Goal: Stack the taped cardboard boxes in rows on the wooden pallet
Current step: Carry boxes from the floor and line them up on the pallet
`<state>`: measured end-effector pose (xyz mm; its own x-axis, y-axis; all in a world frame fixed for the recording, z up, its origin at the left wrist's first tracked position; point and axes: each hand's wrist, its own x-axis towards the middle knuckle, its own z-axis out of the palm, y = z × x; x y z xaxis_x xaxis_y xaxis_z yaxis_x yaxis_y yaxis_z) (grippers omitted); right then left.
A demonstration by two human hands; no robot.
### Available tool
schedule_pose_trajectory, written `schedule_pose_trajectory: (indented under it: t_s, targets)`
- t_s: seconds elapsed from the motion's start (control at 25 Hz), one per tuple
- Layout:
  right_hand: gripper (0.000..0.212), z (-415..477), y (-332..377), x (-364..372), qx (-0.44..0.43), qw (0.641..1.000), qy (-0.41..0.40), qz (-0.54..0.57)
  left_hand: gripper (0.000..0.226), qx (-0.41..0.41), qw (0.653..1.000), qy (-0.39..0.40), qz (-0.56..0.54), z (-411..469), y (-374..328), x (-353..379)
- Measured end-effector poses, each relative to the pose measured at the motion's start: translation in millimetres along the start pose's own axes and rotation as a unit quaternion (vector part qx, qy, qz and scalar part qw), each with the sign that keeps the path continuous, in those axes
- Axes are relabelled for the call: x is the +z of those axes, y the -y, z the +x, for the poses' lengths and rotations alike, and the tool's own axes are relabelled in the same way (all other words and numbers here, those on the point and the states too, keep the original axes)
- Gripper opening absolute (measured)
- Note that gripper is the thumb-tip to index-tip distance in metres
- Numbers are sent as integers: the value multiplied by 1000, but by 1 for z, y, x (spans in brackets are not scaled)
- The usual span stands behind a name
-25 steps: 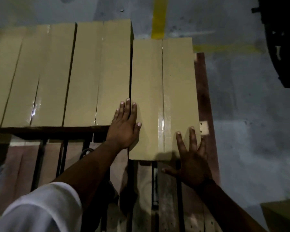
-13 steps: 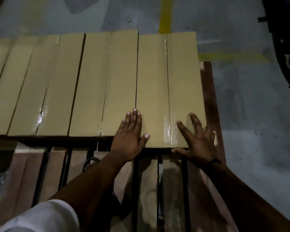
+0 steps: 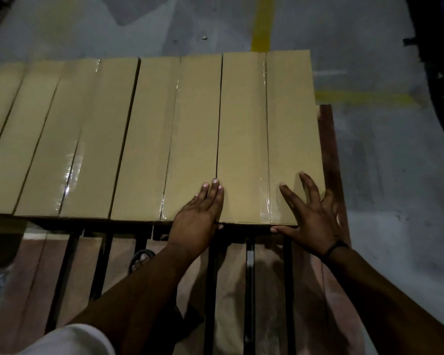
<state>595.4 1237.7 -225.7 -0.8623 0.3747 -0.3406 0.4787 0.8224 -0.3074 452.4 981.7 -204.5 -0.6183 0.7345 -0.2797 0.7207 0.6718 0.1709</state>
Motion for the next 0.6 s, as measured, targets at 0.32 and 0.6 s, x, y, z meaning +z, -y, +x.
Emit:
schedule_pose_trajectory:
  t_s: [0.32,0.6]
  targets:
    - [101,13,-6,-10,100,947,-106,285,95,0,1000,8,4,0,1,-3]
    - [110,46,-12,-1,210,900,-79,374,93,-20,1000,-10,-17,-2,-8,-7]
